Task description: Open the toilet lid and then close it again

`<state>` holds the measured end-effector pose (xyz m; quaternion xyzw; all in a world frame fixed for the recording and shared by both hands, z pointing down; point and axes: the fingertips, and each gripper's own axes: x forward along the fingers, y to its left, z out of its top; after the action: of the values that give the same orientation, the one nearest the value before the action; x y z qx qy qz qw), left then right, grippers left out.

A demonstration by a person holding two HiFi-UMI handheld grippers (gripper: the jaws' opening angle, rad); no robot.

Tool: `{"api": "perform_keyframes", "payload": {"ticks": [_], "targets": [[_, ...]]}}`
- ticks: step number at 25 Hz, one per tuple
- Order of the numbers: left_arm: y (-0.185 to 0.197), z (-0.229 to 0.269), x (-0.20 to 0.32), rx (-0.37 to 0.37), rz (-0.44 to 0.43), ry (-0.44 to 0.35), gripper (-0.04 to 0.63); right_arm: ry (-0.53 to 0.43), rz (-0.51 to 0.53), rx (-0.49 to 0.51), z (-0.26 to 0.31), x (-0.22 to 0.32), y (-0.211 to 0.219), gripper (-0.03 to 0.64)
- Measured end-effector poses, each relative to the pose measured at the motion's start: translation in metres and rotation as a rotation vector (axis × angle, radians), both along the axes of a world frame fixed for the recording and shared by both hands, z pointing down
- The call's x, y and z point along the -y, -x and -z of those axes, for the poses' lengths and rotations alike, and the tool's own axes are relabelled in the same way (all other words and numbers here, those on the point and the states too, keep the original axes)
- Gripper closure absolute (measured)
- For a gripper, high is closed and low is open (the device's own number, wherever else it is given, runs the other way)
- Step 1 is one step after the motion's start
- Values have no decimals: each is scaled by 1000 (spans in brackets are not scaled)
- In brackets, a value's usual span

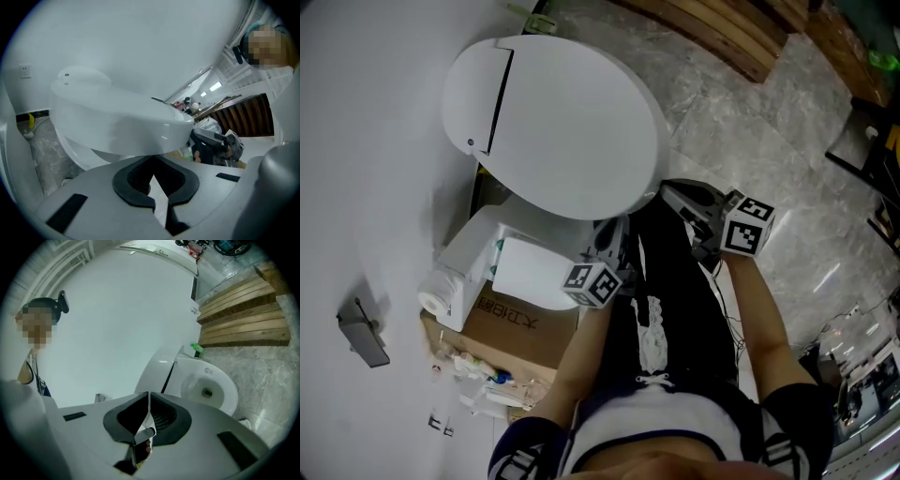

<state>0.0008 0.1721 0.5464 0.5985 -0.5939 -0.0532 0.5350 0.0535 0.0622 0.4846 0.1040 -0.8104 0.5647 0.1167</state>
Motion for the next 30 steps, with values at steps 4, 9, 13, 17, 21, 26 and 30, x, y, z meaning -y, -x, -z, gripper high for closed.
{"api": "perform_keyframes", "payload": {"ticks": [4,9,13,17,21,26,30], "targets": [[12,21,1,16,29,-44,589,-19,22,21,21,1,12,600],[26,46,4,39,73,-97,589,-21,46,71,44,5,27,598],[35,60,8,34,105,-125,589,6,53,109,65,5,38,591],[39,69,11,51,115,-143,589,21,69,91,78,5,44,548],[45,73,11,60,169,-140,589,53,51,41,78,10,44,542],[55,86,14,96,233,-152,589,79,117,58,80,15,63,523],[73,104,19,124,294,-187,589,48,157,116,103,20,92,516]]}}
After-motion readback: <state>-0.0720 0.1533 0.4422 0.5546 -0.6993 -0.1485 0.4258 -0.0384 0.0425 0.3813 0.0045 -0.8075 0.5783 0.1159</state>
